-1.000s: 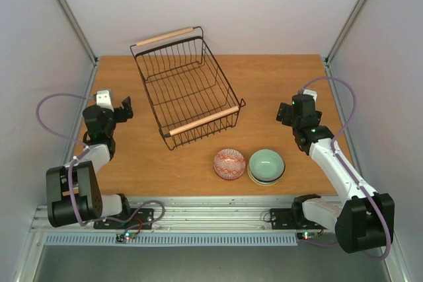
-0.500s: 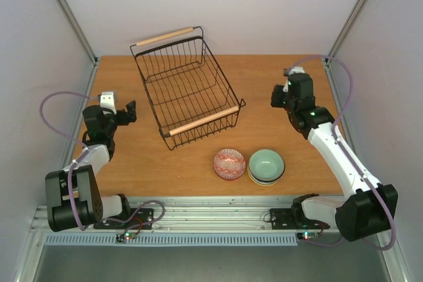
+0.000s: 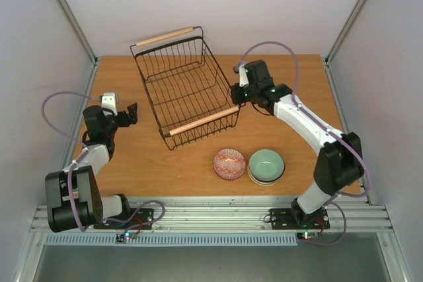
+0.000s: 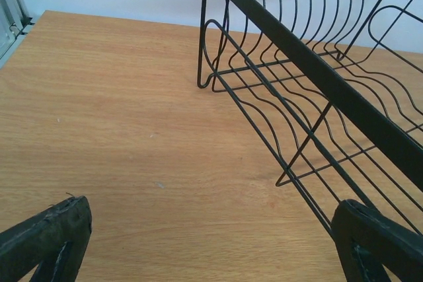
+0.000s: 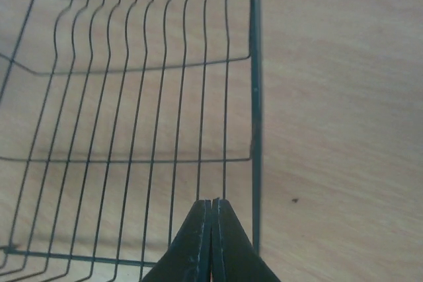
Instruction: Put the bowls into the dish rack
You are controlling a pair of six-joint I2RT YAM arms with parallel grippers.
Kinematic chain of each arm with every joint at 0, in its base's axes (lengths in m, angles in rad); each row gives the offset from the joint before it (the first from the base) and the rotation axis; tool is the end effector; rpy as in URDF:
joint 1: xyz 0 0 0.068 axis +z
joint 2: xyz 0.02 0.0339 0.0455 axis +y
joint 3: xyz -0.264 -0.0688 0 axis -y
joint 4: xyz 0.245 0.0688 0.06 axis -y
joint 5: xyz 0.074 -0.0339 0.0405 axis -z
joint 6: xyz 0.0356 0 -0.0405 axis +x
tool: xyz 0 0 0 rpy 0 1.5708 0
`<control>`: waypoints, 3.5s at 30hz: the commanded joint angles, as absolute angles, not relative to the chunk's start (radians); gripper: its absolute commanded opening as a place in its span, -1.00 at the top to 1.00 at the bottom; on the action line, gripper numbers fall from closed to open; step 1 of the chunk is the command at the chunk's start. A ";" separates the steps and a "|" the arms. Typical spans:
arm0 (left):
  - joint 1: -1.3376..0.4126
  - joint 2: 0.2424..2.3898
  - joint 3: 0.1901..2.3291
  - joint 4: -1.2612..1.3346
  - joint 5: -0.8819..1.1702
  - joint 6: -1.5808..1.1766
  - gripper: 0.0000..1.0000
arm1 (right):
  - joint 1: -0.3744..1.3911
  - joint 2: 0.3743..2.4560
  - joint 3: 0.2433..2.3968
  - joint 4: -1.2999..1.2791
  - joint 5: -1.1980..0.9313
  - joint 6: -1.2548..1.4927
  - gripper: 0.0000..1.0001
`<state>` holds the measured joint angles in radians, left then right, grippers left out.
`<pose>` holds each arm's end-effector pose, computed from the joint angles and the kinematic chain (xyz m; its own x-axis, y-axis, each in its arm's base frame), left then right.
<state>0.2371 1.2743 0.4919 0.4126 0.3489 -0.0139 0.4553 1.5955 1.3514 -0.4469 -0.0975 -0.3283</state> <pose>0.2547 0.0490 0.1970 -0.3525 -0.0986 -0.9306 0.0842 0.9871 -0.1365 0.3246 0.1628 0.3067 -0.3790 -0.5429 -0.7495 -0.6626 0.7245 -0.1897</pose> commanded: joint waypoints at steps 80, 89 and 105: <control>0.235 1.212 1.233 -0.500 0.677 0.326 -0.58 | 0.825 1.000 0.937 -1.114 0.274 0.195 0.06; 0.224 1.165 1.112 -0.457 0.663 0.231 -0.60 | 1.009 1.114 0.981 -1.054 0.217 0.158 0.07; 0.224 1.141 1.064 -0.449 0.673 0.224 -0.68 | 1.092 1.260 0.995 -1.204 0.368 0.247 0.14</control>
<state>0.2249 1.1599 1.0767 -0.4740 0.6586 0.2386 1.0679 1.2358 0.9707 -1.1488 0.3157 0.2062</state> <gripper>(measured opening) 0.838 0.436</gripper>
